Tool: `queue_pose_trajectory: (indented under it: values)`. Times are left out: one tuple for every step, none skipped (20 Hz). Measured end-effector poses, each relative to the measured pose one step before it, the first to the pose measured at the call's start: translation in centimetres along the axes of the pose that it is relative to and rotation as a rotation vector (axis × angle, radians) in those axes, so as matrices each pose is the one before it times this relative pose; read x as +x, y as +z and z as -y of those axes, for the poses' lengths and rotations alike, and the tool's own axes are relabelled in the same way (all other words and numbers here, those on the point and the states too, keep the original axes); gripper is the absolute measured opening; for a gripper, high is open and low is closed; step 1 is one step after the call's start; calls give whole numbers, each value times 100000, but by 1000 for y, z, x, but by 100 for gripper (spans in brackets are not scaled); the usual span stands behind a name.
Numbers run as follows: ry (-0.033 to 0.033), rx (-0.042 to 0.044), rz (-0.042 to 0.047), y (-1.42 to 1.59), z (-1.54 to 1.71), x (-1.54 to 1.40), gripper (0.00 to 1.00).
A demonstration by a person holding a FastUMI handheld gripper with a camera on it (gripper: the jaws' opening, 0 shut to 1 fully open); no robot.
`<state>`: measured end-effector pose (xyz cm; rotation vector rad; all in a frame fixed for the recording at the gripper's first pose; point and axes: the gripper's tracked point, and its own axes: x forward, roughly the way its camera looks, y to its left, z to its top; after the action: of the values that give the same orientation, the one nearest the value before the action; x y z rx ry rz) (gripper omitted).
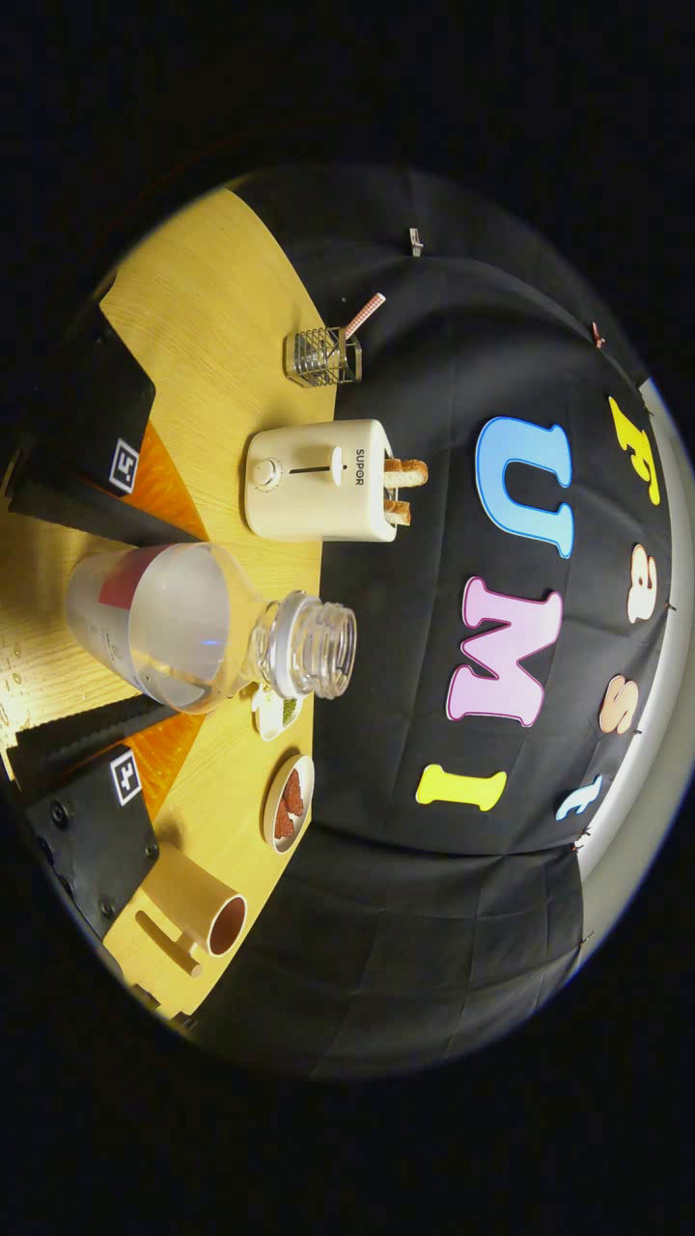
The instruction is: Take the bottle from table, then pour the juice into the cup, finally place the bottle on the coaster
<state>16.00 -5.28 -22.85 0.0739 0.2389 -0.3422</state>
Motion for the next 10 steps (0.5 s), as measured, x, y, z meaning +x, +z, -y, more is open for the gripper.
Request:
queue_pose_trajectory:
  values:
    - [-1399, 1294, -867, -108, 369, 172, 79]
    - [-1189, 1011, -607, -3, 494, 64, 78]
    - [736, 1246, -624, 22, -4, 34, 76]
    - [538, 703, -141, 88, -73, -145, 75]
    - [222, -219, 272, 215, 151, 1, 74]
    - [861, 101, 437, 307, 113, -122, 73]
    - [1537, 484, -41, 492, 17, 64, 73]
    - [-290, 401, 218, 295, 271, -251, 73]
    - [-704, 349, 736, 664, 454, -53, 73]
    - [-127, 1113, 672, 849, 328, -187, 73]
